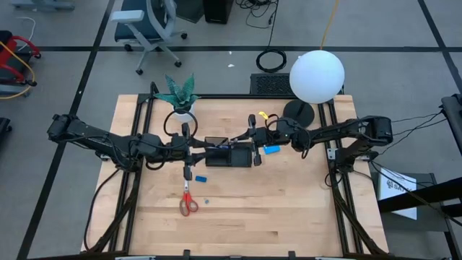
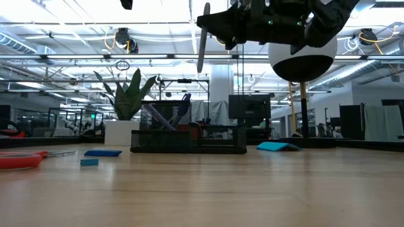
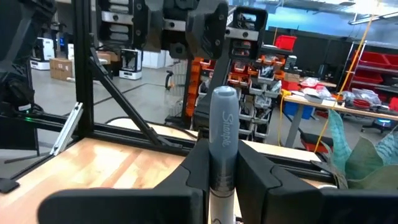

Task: Pick and place office supplies into organizer
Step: Put the gray marker into the black desk organizer

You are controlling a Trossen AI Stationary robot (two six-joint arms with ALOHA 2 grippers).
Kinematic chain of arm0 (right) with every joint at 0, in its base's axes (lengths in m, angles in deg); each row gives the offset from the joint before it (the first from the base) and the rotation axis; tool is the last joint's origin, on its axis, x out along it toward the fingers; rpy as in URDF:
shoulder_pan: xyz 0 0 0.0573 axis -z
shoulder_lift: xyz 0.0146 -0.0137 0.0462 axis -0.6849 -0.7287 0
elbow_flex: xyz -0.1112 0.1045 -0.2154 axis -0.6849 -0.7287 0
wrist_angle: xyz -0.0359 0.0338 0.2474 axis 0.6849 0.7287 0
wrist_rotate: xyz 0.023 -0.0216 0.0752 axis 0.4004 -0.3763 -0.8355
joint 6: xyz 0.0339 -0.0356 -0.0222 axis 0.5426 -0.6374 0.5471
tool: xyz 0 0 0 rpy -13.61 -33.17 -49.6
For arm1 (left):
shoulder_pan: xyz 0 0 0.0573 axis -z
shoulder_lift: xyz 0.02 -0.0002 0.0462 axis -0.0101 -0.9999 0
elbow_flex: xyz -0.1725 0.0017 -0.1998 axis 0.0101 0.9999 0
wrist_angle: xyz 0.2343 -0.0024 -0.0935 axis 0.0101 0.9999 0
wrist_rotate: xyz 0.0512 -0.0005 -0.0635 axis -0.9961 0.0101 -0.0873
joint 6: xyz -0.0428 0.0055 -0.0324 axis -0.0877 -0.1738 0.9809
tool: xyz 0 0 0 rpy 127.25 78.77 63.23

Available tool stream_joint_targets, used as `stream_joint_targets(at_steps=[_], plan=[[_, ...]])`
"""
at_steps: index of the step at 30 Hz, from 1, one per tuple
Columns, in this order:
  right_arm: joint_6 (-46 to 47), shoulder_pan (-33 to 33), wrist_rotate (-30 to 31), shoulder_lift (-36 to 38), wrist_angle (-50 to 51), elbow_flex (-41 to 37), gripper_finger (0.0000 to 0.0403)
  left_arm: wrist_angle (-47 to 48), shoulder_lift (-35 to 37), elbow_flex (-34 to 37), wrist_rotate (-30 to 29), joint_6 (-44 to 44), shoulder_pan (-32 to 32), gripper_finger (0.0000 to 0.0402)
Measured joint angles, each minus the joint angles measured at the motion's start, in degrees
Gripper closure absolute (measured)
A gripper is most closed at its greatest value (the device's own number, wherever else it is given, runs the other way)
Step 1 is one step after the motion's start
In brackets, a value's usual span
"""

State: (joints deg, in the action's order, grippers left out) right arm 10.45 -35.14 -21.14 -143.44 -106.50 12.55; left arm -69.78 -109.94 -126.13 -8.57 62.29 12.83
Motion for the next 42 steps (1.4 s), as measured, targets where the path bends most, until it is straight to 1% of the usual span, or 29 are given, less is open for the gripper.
stream_joint_targets(at_steps=[4,6,14,17,21,24,30,33,42], plan=[[1.6,0.8,-2.6,-2.8,-5.1,0.0,0.0367,0.0,0.0,0.0,0.0,0.2,0.0,0.0282],[2.7,1.3,-2.7,-4.0,-7.3,0.0,0.0367,0.0,0.0,0.0,0.0,0.2,0.0,0.0282],[3.9,4.8,-4.0,-6.7,-9.3,0.0,0.0367,0.0,0.0,0.0,0.0,0.3,0.0,0.0282],[4.5,6.6,-4.2,-6.8,-9.1,0.0,0.0367,0.0,0.0,0.0,0.0,0.4,0.0,0.0282],[5.8,8.6,-6.8,-6.8,-10.1,0.0,0.0367,0.0,0.0,0.0,0.0,0.4,0.0,0.0282],[6.3,9.5,-6.9,-6.8,-10.6,0.0,0.0367,-0.1,0.0,0.0,0.0,0.3,0.0,0.0282],[6.1,9.8,-6.9,-7.0,-10.5,0.3,0.0367,-0.1,0.0,0.0,-0.3,0.2,0.0,0.0282],[6.4,9.1,-7.0,-8.2,-10.5,1.2,0.0367,-0.2,0.0,0.0,-1.2,0.2,0.0,0.0282],[6.6,7.2,-7.0,-13.4,-10.4,3.9,0.0367,-0.1,0.0,0.0,-1.3,0.3,0.0,0.0282]])
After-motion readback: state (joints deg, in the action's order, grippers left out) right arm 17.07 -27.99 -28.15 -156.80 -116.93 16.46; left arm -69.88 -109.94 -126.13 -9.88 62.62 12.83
